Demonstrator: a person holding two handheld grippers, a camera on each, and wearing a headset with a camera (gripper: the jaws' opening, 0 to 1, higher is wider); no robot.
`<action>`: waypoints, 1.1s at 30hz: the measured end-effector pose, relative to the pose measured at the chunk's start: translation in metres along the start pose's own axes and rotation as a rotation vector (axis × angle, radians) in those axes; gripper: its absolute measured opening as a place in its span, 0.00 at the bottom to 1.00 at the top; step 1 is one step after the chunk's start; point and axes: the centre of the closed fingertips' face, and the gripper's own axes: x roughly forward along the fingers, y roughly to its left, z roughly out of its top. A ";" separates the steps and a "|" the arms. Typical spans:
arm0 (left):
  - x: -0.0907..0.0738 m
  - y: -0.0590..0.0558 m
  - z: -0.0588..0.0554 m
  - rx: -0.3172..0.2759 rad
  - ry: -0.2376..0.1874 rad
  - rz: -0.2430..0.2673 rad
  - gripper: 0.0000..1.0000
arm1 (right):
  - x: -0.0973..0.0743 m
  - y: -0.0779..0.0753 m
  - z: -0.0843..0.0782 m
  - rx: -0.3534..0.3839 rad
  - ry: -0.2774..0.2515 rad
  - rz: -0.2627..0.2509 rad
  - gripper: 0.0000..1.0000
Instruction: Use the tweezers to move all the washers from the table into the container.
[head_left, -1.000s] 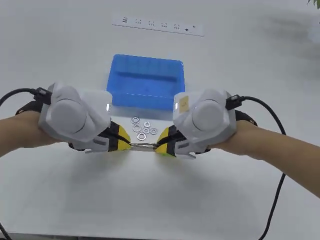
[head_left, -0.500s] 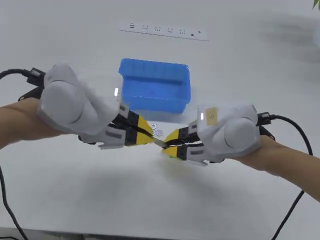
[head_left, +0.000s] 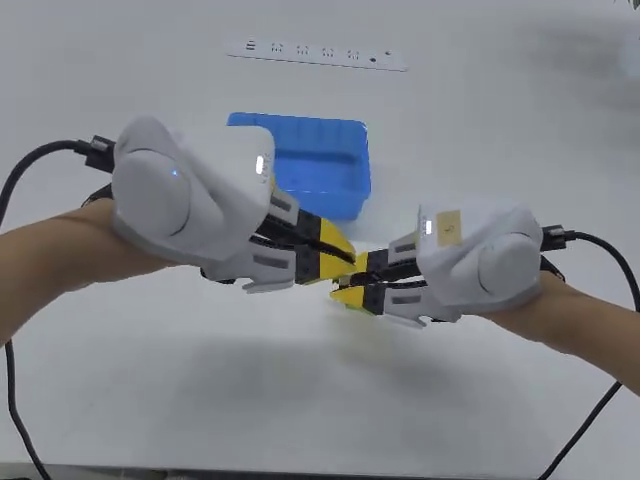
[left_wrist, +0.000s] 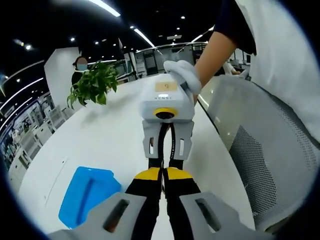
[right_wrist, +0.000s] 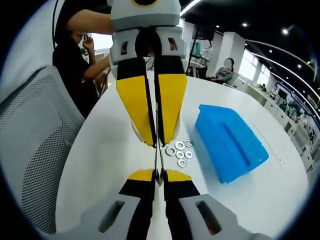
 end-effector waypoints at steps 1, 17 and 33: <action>0.001 0.000 0.001 -0.005 -0.008 0.001 0.05 | 0.000 0.000 -0.001 0.000 -0.002 0.002 0.07; -0.002 0.000 0.000 -0.026 -0.030 0.034 0.05 | 0.002 -0.002 0.001 0.033 0.010 -0.042 0.12; -0.033 0.009 -0.009 -0.056 -0.022 0.121 0.05 | 0.003 0.001 0.002 0.039 0.040 -0.094 0.34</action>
